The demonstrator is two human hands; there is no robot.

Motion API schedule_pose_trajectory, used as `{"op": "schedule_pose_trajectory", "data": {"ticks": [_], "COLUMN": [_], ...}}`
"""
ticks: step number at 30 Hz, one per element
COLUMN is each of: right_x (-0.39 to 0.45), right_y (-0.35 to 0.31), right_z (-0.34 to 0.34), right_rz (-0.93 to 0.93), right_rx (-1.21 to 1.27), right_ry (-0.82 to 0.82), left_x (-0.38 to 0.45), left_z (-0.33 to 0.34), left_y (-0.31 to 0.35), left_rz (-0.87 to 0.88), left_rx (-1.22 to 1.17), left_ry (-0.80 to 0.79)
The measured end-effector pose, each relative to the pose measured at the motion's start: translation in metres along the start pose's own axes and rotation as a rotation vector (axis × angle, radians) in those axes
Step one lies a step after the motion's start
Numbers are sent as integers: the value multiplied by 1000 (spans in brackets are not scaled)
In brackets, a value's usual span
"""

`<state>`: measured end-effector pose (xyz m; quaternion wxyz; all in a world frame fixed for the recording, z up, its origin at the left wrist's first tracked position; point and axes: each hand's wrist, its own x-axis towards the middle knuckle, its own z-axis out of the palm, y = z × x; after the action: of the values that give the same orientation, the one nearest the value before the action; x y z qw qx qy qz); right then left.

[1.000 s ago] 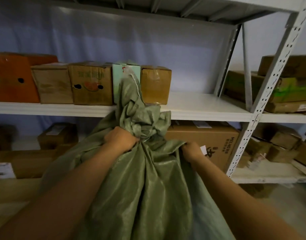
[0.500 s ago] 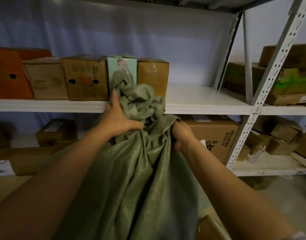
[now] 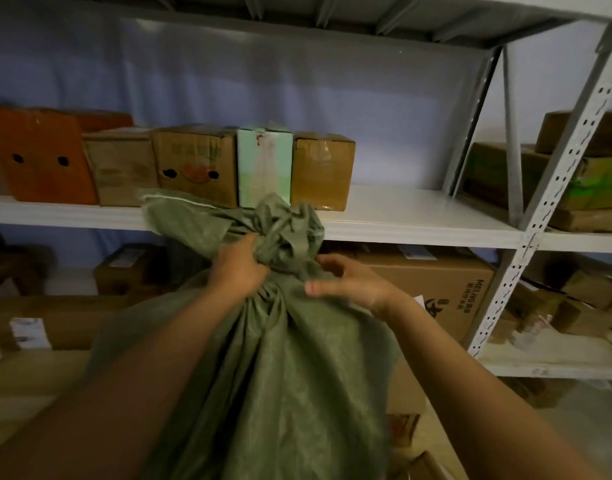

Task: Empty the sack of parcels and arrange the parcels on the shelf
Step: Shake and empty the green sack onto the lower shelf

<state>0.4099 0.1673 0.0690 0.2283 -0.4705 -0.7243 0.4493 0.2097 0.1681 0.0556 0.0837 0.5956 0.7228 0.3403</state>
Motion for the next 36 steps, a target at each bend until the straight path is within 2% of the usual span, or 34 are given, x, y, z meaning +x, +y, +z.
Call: {"op": "schedule_pose_trajectory", "data": {"ticks": [3,4,5,6,8,10,11,13,14,15,18,20,22,24,28,32,36], "right_x": [5,10,17,21,26,29,28,23,21,20,26,31,32,32,44,56,59], "right_y": [34,43,47,43,24,10,7,8,9,5,-19,-27,-22,-21,-47,-38,-34], "right_z": [6,10,12,13,6,-2,0,14,22,26,28,36,51,60,54,61,70], "right_rz": [219,234,190,130,45,-10,0,56,53,17,-145,-145,-58,-53,-153,-92,-27], "right_rx": [-627,-775,-803,-702,-230,112,106,-19,6,98,341,277,116,126,367,247,284], "right_ry": [-88,-26,114,267,490,570,532,354,285,256,376,317,175,92,119,108,101], "left_x": [21,28,34,38,42,37,32,23,20,19,26,28,29,30,43,49,61], "left_z": [-33,-45,-56,-67,-83,-86,-84,-76,-76,-80,-105,-118,-121,-124,-151,-171,-194], "left_y": [-5,-4,-3,-1,-3,-10,-18,-35,-42,-45,-38,-34,-42,-55,-63,-73,-81], "left_rz": [11,28,43,63,103,105,87,18,-11,-22,27,37,30,45,77,125,144], "left_rx": [-37,-52,-77,-106,-148,-162,-152,-126,-128,-144,-238,-269,-231,-201,-237,-274,-308], "left_ry": [124,175,225,272,343,372,360,305,299,324,473,528,516,485,550,643,726]}}
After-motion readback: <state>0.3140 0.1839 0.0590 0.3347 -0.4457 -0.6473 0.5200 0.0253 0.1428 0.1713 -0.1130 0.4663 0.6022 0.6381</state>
